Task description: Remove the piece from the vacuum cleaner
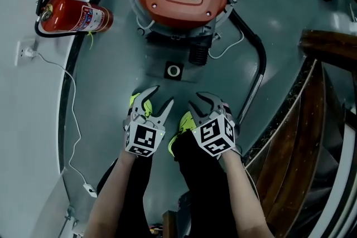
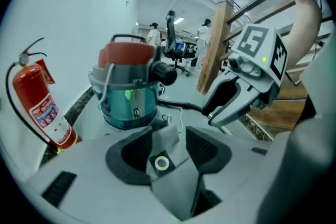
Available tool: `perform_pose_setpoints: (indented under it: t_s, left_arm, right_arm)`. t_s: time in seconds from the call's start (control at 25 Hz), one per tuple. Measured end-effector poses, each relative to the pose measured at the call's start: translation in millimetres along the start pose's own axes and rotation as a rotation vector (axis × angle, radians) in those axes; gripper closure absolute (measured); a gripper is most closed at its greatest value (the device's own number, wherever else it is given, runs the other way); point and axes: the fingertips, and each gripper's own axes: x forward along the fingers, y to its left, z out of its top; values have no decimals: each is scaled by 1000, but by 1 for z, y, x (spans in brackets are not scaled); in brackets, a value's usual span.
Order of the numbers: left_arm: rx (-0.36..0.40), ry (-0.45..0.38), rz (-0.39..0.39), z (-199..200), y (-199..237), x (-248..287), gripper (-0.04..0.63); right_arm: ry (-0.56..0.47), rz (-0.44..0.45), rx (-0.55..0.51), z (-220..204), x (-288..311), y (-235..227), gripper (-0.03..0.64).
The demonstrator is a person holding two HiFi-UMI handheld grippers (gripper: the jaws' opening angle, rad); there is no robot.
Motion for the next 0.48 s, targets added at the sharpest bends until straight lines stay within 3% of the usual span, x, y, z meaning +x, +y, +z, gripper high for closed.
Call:
perform_pose_setpoints:
  t_s: [0.12,0.36,0.48]
  left_arm:
    - [-18,-36,38,23,5,-22,457]
    - [-56,-96,71,89,15,-59,583]
    - [-76,-110,66,123,13,-80,586]
  right_arm:
    - [-44,-20,48,14,-22,2,559]
    - [-142,-57,52,62,-75,1,595]
    - [-167,-45,64,83,-107,4,603]
